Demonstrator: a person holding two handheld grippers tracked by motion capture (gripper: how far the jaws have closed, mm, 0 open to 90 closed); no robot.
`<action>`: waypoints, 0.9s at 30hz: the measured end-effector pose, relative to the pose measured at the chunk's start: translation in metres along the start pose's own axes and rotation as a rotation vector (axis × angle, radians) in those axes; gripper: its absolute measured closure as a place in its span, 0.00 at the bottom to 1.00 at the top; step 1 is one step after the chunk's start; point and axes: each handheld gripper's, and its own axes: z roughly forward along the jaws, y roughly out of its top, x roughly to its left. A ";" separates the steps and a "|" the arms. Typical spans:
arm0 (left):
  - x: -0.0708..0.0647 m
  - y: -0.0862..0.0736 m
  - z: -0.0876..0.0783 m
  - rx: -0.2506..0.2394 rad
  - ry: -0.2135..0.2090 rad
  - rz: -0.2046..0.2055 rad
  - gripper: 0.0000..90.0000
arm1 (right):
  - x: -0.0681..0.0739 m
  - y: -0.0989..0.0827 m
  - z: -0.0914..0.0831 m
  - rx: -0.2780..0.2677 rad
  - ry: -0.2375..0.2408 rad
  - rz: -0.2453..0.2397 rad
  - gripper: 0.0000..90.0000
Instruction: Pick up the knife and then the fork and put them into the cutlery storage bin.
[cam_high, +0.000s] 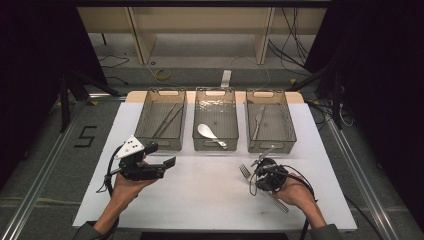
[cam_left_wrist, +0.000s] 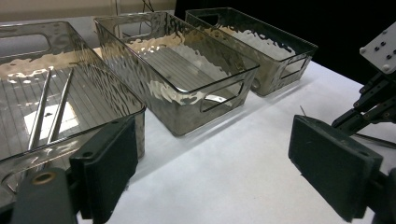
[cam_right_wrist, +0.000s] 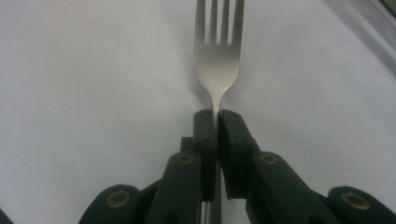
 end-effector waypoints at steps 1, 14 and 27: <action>0.000 0.000 0.000 -0.001 0.001 -0.001 0.17 | 0.000 0.000 -0.001 -0.004 0.000 0.004 0.96; 0.000 0.000 0.000 0.002 0.004 -0.001 0.17 | -0.013 -0.006 -0.024 -0.119 0.059 0.052 0.96; 0.002 0.000 -0.001 -0.002 0.008 -0.011 0.17 | -0.031 -0.003 -0.055 -0.235 0.073 0.093 0.98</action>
